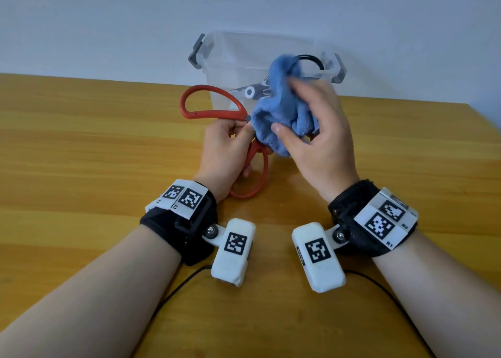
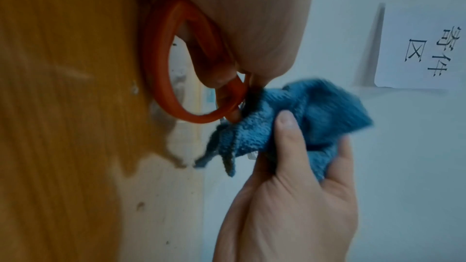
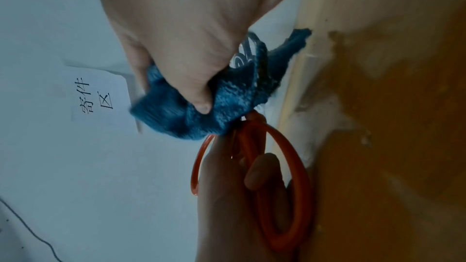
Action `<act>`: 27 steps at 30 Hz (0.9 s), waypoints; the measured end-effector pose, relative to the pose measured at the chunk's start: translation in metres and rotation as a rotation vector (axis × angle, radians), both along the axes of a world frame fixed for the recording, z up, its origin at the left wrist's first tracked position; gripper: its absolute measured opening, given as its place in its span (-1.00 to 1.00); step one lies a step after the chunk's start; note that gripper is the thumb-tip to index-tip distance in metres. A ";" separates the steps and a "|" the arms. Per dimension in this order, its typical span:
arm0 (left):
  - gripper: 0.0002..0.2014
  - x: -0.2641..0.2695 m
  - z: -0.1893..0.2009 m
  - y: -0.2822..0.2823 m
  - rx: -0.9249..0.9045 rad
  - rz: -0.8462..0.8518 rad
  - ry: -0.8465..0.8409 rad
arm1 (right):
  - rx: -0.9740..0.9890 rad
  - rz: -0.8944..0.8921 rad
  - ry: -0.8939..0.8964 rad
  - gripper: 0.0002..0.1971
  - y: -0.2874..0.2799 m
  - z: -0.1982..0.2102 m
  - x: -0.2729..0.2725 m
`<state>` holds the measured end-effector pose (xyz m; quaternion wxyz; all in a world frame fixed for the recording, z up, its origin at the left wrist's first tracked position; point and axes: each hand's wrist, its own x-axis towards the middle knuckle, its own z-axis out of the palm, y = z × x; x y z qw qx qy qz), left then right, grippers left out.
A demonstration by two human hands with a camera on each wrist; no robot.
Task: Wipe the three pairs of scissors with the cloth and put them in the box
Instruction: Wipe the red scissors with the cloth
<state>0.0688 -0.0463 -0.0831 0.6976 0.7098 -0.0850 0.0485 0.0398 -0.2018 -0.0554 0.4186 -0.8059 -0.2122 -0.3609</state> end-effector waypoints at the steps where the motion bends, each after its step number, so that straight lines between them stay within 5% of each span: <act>1: -0.71 -0.001 0.001 0.000 0.014 0.005 -0.004 | -0.022 0.008 0.014 -0.58 0.000 -0.002 0.001; 9: -0.79 -0.002 0.002 -0.001 0.029 -0.016 0.057 | -0.115 -0.059 0.151 -0.83 -0.002 -0.010 0.011; 22: -0.84 -0.006 0.005 -0.001 -0.082 -0.102 0.065 | -0.194 -0.229 0.330 -0.83 -0.020 -0.007 0.019; 27: -0.82 -0.004 0.006 0.000 -0.109 -0.078 0.078 | -0.253 -0.420 0.478 -0.91 -0.052 -0.010 0.022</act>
